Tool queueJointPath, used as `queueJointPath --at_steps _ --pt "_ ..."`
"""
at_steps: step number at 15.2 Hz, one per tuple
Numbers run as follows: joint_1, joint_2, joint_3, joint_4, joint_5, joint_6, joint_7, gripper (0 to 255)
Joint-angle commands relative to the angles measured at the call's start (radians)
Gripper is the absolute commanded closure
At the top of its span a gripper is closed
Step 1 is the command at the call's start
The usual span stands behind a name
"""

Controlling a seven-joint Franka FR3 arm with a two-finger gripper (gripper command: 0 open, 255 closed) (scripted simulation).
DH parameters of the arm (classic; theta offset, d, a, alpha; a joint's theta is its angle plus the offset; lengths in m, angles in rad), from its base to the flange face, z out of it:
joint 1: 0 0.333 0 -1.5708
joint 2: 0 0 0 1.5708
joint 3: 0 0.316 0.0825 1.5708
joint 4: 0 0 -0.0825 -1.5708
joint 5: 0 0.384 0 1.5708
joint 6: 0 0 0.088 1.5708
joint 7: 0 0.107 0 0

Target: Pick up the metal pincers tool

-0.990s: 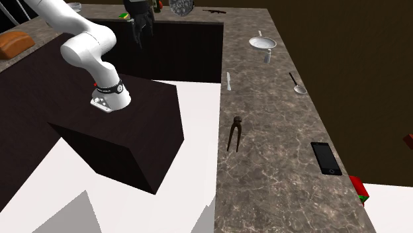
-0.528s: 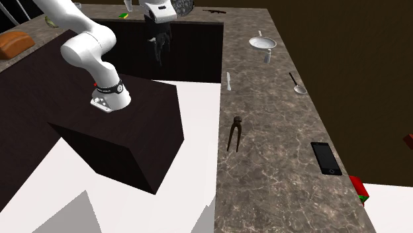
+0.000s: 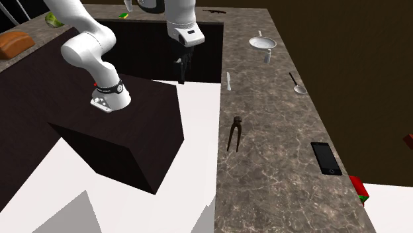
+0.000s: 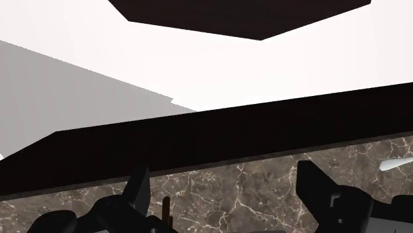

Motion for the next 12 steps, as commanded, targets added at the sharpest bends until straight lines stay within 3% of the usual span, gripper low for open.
queueJointPath --at_steps 1,12 --pt "0.0 0.076 -0.006 0.043 0.003 0.04 -0.019 0" --pt "-0.003 0.493 -0.004 0.371 0.032 0.16 -0.092 0"
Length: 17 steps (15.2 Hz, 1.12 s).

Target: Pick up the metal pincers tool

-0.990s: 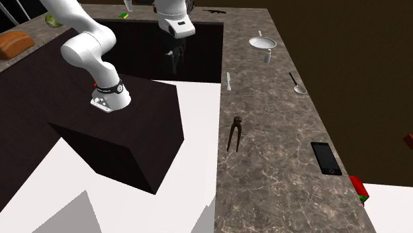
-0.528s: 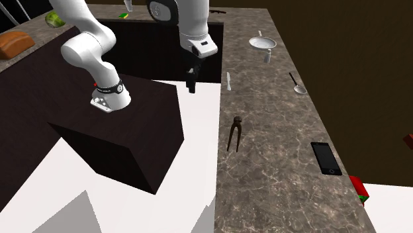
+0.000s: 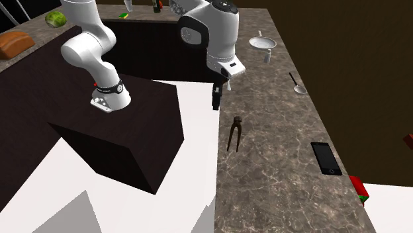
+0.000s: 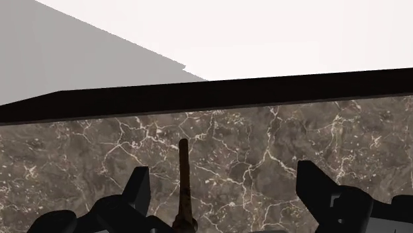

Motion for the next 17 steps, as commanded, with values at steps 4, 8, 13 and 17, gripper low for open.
queueJointPath --at_steps 4,8,13,17 --pt "-0.009 0.189 0.007 0.195 0.009 0.01 -0.025 0" --pt "-0.016 0.334 0.014 0.366 0.012 -0.005 -0.038 0" --pt "-0.017 0.366 0.016 0.347 0.015 0.045 -0.04 0" --pt "-0.018 0.384 0.017 0.341 0.017 0.07 -0.042 0"
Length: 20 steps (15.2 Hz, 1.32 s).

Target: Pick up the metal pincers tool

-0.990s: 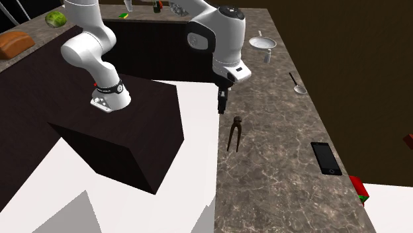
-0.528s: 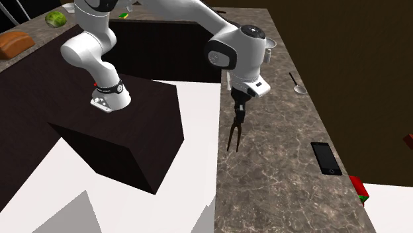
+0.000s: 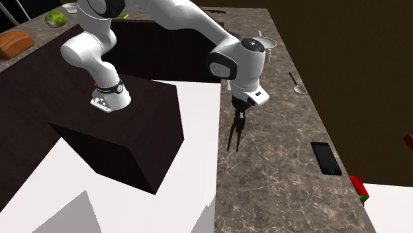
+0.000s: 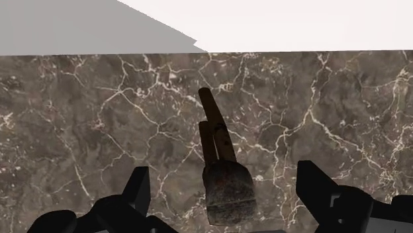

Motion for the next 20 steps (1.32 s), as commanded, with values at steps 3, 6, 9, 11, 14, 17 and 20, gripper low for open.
queueJointPath --at_steps 3,6,9,11,14,17,20 --pt "0.0 0.001 0.0 -0.004 0.0 0.005 -0.001 255" --pt "0.0 0.001 0.0 -0.004 0.0 0.006 0.0 255" --pt "0.0 0.001 0.0 -0.005 0.0 0.006 -0.001 255" --pt "0.0 -0.005 0.0 0.0 0.0 -0.004 0.0 255" --pt "0.001 -0.025 -0.002 0.009 -0.003 -0.034 0.002 255" --pt "0.002 -0.044 -0.003 0.021 -0.005 -0.064 0.004 255" --pt "0.002 -0.062 -0.004 0.034 -0.007 -0.095 0.005 255"
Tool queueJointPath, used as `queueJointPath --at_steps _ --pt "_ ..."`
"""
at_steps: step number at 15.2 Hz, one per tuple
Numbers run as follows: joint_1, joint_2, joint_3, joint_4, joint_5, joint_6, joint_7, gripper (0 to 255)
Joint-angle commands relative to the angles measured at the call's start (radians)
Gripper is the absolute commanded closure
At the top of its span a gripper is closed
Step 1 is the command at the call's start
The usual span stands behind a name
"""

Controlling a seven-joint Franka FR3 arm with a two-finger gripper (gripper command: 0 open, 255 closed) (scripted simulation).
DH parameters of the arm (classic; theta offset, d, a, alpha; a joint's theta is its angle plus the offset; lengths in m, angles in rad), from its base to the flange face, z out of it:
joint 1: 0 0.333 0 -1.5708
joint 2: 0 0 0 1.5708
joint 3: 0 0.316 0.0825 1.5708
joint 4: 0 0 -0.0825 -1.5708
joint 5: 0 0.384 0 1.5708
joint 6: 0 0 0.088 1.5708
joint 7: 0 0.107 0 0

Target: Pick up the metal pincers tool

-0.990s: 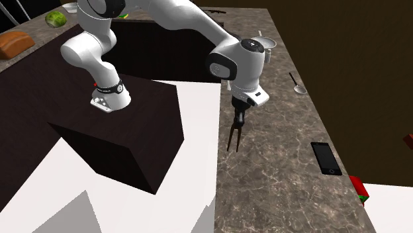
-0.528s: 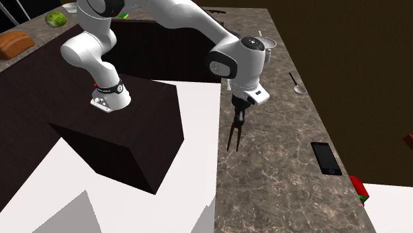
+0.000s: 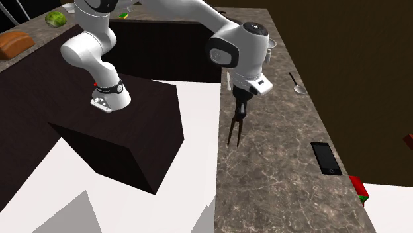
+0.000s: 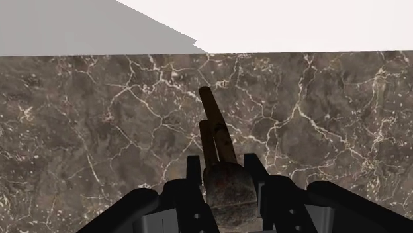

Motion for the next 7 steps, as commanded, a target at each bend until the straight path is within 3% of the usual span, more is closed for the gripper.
queueJointPath --at_steps 1,7 --pt "0.001 -0.009 -0.001 0.015 -0.002 -0.024 0.003 255" --pt "0.002 -0.03 -0.002 0.039 -0.004 -0.069 0.005 255"
